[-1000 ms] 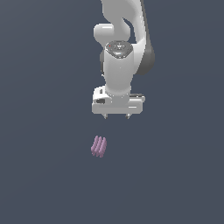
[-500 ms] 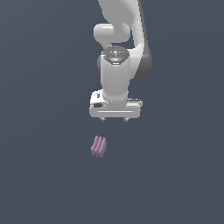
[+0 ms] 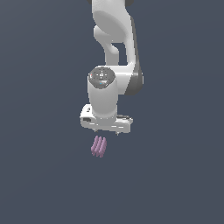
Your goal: Pick up the object and move it to a goal position.
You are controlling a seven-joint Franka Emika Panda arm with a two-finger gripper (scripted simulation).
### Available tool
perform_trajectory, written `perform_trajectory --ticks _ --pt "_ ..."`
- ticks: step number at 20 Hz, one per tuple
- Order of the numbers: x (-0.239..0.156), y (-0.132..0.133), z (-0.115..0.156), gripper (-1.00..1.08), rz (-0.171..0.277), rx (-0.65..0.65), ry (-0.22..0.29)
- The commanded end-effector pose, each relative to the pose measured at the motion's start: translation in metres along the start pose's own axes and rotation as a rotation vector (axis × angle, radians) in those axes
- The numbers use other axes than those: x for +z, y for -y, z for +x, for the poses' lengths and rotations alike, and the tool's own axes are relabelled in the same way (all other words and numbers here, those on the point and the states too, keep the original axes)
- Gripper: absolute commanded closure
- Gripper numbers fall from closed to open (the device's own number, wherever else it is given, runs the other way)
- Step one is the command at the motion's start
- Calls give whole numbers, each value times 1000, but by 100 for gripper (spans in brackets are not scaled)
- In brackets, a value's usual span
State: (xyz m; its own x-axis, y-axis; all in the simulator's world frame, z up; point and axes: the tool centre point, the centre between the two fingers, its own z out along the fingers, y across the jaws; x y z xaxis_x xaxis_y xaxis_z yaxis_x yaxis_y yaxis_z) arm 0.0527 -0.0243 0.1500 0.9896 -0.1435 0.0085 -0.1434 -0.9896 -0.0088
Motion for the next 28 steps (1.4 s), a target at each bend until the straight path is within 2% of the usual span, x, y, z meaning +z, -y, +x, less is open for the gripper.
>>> perform_trajectory --ticks 1,11,18,28 --pt "12 -10 11 -92 -2 34 2" --pt "41 -32 32 -92 -9 106 8" --pt "46 -33 32 -92 -9 108 9" --pt "91 -34 32 -92 -9 110 8"
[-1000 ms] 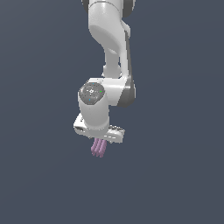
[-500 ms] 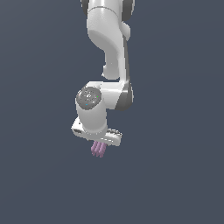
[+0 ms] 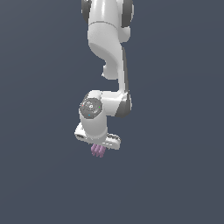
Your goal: Pick up the object and move it to a goal position.
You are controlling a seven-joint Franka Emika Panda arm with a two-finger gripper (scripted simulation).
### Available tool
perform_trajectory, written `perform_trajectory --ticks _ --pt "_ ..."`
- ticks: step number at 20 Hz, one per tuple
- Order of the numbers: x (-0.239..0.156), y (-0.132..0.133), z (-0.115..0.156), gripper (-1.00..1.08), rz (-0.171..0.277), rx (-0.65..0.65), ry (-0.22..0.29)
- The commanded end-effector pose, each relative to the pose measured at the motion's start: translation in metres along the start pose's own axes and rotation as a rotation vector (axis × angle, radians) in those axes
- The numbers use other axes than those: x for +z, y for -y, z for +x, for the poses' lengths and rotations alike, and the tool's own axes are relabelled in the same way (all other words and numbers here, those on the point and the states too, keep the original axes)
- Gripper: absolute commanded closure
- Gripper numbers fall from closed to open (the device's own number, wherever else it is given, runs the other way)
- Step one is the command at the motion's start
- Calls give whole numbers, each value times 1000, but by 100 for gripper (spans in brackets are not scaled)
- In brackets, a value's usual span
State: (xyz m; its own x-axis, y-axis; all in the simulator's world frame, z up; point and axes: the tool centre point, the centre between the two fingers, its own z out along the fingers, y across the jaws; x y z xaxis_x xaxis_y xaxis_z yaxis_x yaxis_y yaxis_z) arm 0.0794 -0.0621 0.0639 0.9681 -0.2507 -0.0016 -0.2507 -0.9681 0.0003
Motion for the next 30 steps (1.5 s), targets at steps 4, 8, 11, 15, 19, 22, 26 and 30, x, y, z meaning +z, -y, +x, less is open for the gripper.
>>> perform_trajectory --ticks 4,8,11,15,19,22,26,30 --pt "7 0 2 -92 0 0 -2" --pt "6 0 2 108 0 0 -2" --pt "6 0 2 108 0 0 -2" --pt "6 0 2 108 0 0 -2" --pt "5 0 1 108 0 0 -1" --pt "2 -1 -2 108 0 0 -1" --pt "-6 -2 -9 108 0 0 -1" --pt "-20 -4 -21 108 0 0 -1"
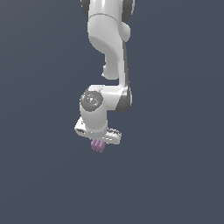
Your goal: Pick up the object and move it to a goal position.
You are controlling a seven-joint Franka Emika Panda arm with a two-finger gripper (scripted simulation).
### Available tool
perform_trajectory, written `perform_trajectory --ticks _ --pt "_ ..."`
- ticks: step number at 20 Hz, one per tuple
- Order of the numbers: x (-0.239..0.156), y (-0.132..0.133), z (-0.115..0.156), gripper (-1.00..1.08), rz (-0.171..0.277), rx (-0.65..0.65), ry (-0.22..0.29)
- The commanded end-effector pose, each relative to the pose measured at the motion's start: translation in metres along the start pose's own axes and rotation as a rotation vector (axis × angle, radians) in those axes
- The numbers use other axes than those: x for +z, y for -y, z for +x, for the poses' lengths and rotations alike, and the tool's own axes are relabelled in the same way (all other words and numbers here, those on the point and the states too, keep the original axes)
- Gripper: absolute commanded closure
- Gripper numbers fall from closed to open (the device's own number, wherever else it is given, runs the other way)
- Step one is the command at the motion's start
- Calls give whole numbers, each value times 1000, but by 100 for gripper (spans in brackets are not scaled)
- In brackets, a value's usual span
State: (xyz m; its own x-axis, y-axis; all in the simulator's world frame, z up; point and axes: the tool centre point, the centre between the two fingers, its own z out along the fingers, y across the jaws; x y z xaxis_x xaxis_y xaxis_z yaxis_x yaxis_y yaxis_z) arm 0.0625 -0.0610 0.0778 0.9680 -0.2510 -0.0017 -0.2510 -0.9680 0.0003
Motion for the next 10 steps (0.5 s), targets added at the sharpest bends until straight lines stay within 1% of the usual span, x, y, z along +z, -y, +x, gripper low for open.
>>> perform_trajectory --ticks 1,10 --pt "-10 -1 -8 108 0 0 -1" --pt "-62 -10 -52 108 1 0 -1"
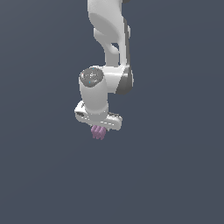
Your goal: Pick up the object and move it to a goal position.
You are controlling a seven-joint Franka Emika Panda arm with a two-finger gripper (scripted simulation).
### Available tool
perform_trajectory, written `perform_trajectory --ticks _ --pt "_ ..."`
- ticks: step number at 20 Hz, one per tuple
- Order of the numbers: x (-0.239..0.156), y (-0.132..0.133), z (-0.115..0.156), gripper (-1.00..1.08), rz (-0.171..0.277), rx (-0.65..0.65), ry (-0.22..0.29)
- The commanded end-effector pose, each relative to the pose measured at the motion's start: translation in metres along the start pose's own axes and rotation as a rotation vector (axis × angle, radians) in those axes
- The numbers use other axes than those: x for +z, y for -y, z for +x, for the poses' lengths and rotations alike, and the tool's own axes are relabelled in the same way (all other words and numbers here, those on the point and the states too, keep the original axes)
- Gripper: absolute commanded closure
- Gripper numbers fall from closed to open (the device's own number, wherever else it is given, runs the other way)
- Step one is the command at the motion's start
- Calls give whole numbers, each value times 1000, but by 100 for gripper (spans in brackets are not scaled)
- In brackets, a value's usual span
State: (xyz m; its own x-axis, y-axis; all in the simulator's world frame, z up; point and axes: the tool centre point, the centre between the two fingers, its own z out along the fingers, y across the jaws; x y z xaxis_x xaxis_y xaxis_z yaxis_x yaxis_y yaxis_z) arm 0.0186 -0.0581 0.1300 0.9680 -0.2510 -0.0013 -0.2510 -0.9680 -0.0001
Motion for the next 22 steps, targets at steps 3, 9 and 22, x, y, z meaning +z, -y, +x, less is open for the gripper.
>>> perform_trajectory --ticks 3,9,22 --pt "-30 -5 -24 108 0 0 -1" --pt "-62 -10 -50 108 0 0 -1" --pt "-93 -14 -72 108 0 0 -1"
